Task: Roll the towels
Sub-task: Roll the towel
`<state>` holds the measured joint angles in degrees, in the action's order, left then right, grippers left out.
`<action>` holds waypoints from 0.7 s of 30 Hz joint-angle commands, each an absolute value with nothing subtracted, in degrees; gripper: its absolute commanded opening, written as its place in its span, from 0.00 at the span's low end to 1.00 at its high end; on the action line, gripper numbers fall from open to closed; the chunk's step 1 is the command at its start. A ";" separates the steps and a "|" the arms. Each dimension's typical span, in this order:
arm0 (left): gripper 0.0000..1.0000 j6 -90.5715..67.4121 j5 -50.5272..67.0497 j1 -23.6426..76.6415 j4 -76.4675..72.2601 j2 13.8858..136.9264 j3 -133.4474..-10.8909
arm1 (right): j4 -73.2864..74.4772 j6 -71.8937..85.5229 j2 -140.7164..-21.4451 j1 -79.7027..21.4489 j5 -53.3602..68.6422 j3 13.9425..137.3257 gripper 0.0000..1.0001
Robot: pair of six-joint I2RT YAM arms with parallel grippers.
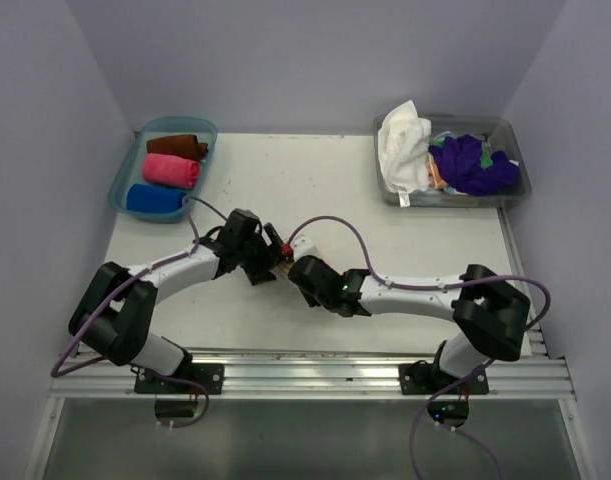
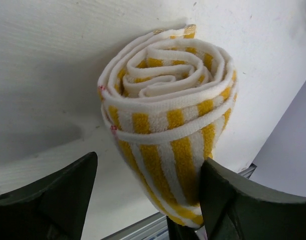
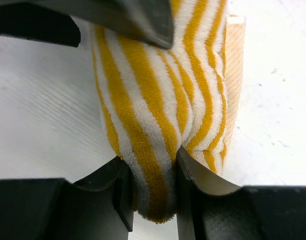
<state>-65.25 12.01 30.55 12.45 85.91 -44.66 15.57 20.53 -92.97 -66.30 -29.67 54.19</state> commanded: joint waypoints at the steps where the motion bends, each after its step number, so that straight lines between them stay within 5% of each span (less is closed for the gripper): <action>1: 0.81 -61.79 13.97 27.16 9.41 82.45 -41.66 | 8.71 24.08 -89.22 -61.37 -15.22 50.10 0.26; 11: 0.89 -58.80 20.03 27.07 5.45 85.60 -42.98 | 0.54 30.58 -87.28 -52.65 2.80 45.53 0.25; 15: 0.99 -58.80 20.74 27.07 4.75 86.04 -42.37 | -4.65 34.18 -87.28 -49.14 8.51 42.64 0.25; 21: 0.95 -59.68 21.80 27.16 2.46 86.22 -41.13 | -11.32 38.57 -88.68 -45.80 16.16 39.56 0.24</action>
<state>-60.66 18.87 27.07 5.02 86.19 -42.22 -7.33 33.85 -87.61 -47.33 10.20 41.74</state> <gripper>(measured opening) 0.976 0.334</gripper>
